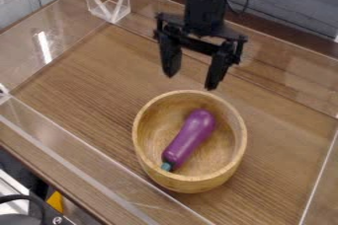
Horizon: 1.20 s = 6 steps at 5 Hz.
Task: Remove the purple eggplant from inside the brown bowl and put it on the table
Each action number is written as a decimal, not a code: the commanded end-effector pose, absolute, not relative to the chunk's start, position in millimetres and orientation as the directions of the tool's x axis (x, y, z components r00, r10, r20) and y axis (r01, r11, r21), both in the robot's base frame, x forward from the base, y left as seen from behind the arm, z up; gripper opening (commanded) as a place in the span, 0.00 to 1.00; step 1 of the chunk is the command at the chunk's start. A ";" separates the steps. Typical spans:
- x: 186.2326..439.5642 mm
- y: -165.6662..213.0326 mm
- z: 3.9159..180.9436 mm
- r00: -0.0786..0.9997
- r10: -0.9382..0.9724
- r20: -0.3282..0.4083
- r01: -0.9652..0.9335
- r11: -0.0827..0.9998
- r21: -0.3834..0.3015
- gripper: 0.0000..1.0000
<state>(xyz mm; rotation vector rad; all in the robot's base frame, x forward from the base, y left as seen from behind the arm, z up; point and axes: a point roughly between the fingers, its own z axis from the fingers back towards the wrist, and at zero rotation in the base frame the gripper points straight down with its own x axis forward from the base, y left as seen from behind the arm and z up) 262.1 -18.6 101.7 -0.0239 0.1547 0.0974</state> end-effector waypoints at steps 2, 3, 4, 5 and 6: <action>237.2 -61.6 109.5 0.992 0.102 -0.079 -0.105 0.994 -0.035 1.00; 228.6 -63.3 108.8 0.984 0.164 -0.068 -0.167 0.985 -0.037 1.00; 225.0 -63.7 108.2 0.972 0.226 -0.059 -0.228 0.973 -0.034 1.00; 222.7 -58.7 99.6 0.975 0.214 -0.052 -0.216 0.976 -0.031 1.00; 220.7 -51.8 91.2 0.978 0.203 -0.041 -0.204 0.979 -0.029 1.00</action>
